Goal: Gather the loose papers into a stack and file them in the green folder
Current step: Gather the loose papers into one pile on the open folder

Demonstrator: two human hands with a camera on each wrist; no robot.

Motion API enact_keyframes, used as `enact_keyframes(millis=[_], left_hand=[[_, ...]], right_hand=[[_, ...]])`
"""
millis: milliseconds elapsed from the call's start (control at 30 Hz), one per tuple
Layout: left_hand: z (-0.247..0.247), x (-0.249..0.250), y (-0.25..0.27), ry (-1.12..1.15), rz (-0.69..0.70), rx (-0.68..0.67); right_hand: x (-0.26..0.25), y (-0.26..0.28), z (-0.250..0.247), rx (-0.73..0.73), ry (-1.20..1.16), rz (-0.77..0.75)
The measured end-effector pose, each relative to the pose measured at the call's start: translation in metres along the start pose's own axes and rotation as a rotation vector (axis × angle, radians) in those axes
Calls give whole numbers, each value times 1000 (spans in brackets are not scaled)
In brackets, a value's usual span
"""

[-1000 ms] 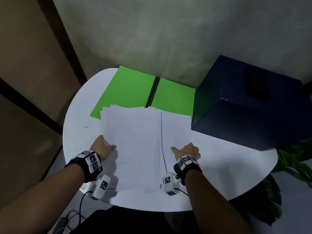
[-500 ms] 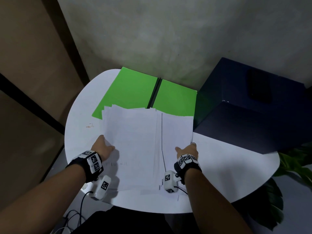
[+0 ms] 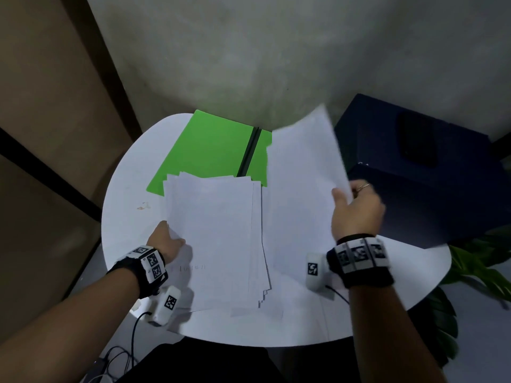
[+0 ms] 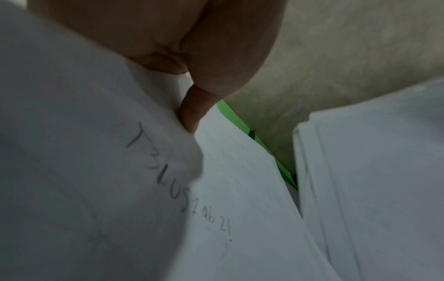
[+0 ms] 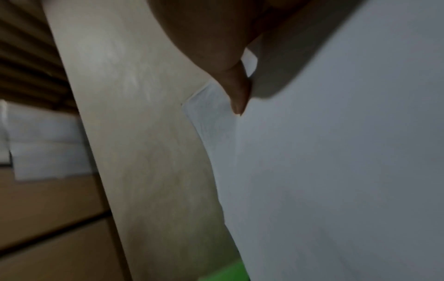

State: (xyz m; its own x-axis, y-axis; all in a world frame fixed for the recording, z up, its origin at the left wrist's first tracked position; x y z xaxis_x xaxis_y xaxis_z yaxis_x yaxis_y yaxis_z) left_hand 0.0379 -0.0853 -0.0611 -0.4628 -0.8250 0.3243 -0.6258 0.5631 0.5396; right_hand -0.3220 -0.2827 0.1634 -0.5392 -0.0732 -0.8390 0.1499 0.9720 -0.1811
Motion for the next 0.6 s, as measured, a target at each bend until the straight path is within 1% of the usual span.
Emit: enact_keyframes(millis=[67, 133, 167, 233, 300, 367, 433, 500, 533, 600], left_hand=[[0, 0, 1, 1, -2, -3], [-1, 2, 3, 17, 1, -14], [-1, 2, 3, 16, 3, -20], [-2, 4, 4, 13, 18, -22], [-4, 6, 1, 46, 46, -16], [0, -2, -6, 186, 21, -75], [6, -19, -13, 342, -76, -132], [17, -35, -19, 516, -187, -176], [17, -33, -15, 541, -199, -184], [18, -23, -13, 473, -145, -172]], right_hand=[[-21, -11, -23, 59, -176, -46], [-29, -18, -30, 63, -373, -31], [-31, -18, -26, 40, -450, -20], [-24, -14, 1, -57, -512, 28], [1, 0, 44, -178, -466, 119], [34, 18, 87, -277, -388, 199], [68, 36, 122, -356, -290, 293], [102, 58, 147, -448, -141, 433], [115, 72, 155, -505, -19, 475], [125, 95, 168, -597, 195, 443]])
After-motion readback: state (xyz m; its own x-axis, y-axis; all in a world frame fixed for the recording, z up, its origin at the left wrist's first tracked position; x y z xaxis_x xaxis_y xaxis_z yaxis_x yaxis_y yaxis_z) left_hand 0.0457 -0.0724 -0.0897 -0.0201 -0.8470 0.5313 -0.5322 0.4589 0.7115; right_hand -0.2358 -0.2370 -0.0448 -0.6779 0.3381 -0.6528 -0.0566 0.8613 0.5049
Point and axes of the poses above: each hand's wrist, its own y-axis away from the middle knuckle, its own z-axis out of the palm, x = y × z, the point moved 8 cm from there along -y, towards the middle knuckle, and after that the axes turned 15 degrees about -y, right-handed, at the moved point
